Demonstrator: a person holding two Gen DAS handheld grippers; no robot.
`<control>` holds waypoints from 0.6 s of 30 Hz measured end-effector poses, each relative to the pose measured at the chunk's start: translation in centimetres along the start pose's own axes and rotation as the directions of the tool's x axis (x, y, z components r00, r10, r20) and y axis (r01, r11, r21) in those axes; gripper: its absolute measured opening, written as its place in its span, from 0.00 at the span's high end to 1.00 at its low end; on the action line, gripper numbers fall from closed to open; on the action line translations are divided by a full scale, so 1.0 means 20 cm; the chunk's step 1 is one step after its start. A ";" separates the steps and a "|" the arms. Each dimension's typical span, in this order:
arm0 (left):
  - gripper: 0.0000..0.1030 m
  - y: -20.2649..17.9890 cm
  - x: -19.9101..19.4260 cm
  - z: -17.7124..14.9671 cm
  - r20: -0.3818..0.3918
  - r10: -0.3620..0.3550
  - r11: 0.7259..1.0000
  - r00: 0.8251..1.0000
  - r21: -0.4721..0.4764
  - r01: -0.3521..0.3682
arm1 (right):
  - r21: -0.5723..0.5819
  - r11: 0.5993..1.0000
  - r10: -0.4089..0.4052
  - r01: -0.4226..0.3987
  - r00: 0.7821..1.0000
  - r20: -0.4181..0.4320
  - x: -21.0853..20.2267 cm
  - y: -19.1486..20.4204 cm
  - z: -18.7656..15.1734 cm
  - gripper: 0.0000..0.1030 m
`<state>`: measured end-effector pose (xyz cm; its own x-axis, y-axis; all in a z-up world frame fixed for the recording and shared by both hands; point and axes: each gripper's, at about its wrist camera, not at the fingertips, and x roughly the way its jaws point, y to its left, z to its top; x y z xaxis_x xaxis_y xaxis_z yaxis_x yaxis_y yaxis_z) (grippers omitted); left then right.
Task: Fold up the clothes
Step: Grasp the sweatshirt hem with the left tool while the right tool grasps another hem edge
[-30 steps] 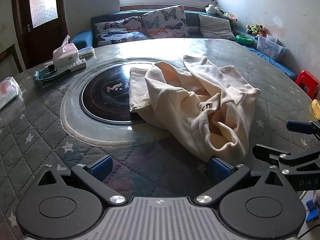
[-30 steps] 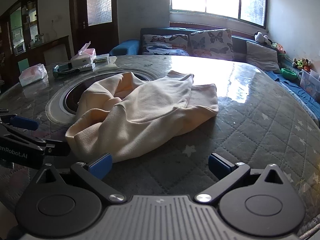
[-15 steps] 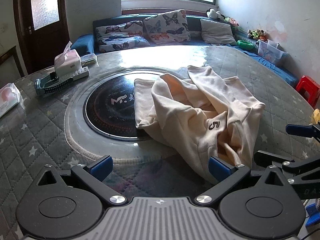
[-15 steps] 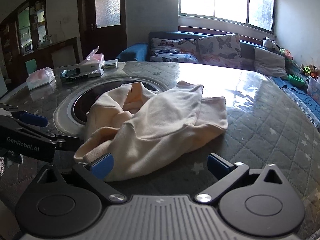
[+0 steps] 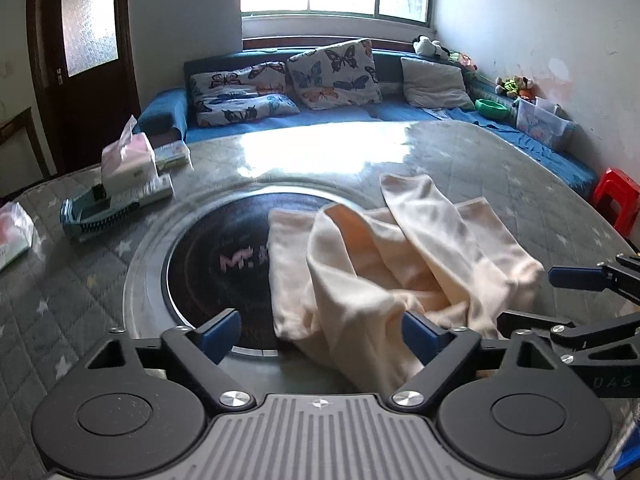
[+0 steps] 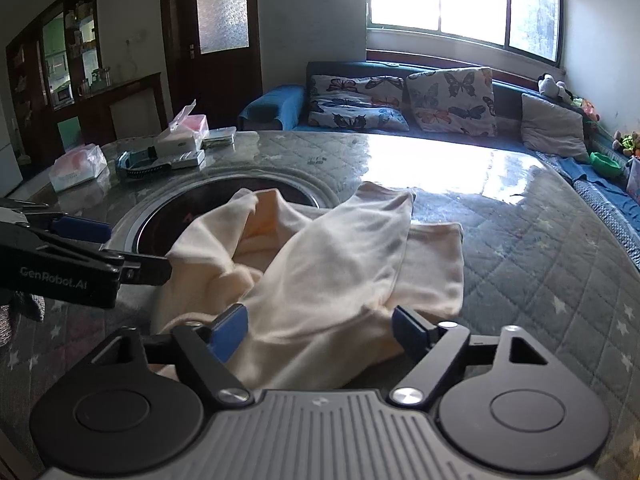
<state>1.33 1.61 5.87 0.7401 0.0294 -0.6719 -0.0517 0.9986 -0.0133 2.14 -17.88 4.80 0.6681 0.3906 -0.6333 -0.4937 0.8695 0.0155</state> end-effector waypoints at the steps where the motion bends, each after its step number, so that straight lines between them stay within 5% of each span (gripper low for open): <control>1: 0.19 0.00 0.02 0.02 0.002 0.001 1.000 1.000 0.001 -0.001 | -0.002 1.000 -0.002 0.002 1.000 -0.003 0.01 -0.01 0.02 0.26; 18: 0.24 0.02 0.45 0.27 -0.061 -0.012 1.000 0.998 0.026 0.014 | 0.044 0.999 0.016 -0.013 0.998 -0.063 0.48 -0.24 0.40 0.48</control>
<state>11.57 2.55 3.70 0.6984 0.0141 -0.7156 -0.0238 0.9997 -0.0035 15.28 -15.90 4.84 0.6239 0.3843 -0.6805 -0.4774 0.8768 0.0575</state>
